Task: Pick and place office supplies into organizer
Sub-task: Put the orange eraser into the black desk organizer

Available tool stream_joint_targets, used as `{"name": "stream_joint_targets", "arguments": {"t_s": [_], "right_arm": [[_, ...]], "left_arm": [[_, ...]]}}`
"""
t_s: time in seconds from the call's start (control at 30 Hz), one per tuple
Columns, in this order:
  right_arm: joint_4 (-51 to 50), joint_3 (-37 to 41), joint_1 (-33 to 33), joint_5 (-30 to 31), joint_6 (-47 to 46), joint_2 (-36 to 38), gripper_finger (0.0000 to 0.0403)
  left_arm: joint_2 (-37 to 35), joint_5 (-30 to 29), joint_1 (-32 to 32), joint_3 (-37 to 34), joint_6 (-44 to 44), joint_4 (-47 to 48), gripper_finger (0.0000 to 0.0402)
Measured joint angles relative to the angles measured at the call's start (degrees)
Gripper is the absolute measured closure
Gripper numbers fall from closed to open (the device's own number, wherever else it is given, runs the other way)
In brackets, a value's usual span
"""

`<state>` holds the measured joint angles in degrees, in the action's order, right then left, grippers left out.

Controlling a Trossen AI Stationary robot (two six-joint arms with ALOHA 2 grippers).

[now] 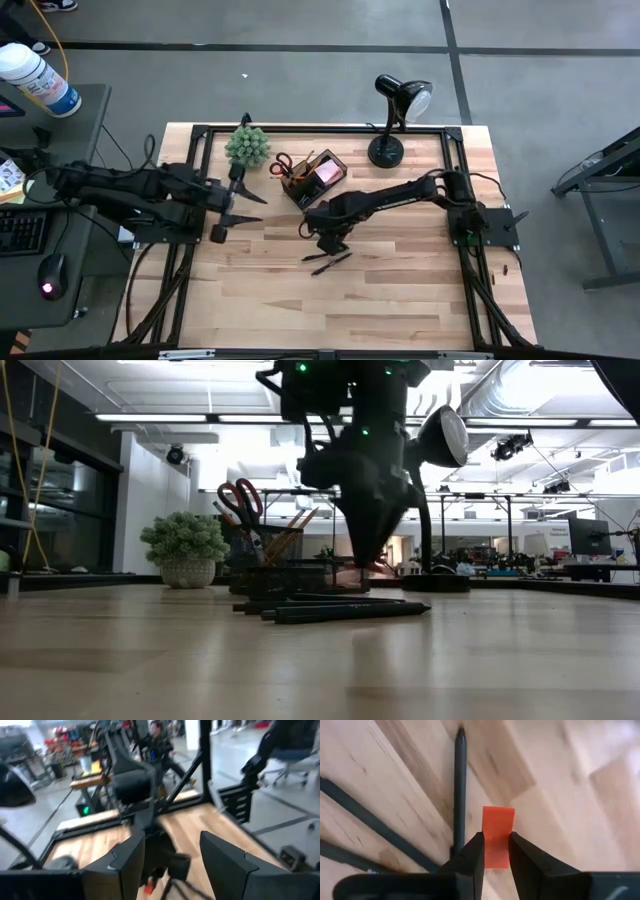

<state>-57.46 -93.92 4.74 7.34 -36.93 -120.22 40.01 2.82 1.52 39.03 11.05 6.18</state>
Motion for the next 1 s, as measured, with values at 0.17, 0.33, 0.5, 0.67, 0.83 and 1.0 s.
{"name": "stream_joint_targets", "arguments": {"t_s": [0.17, 0.33, 0.5, 0.67, 0.83, 1.0], "right_arm": [[-0.7, -3.4, -1.9, 3.1, 7.8, 0.0, 0.0331], [0.4, -7.9, -3.7, 8.2, 21.5, 0.1, 0.0328], [6.2, -10.3, -4.7, 10.3, 41.9, 0.1, 0.033], [9.4, -10.3, -5.4, 10.7, 55.9, 0.2, 0.0328], [9.9, -10.2, -6.4, 10.9, 64.0, 0.2, 0.0322], [10.8, -10.2, -7.4, 10.3, 69.0, 0.2, 0.032]], "left_arm": [[-4.5, 3.3, 0.0, 0.0, -0.9, 0.0, 0.0222], [-8.4, 4.1, 0.0, 0.0, -0.8, 0.0, 0.0222], [-10.0, 4.1, 0.0, 0.0, 0.3, 0.0, 0.0222], [-9.9, 4.1, 0.0, 0.0, 0.4, 0.0, 0.0222], [-9.4, 4.1, 0.0, 0.0, 0.5, 0.1, 0.0222], [-9.4, 4.1, 0.0, 0.0, 0.6, 0.2, 0.0222]]}}
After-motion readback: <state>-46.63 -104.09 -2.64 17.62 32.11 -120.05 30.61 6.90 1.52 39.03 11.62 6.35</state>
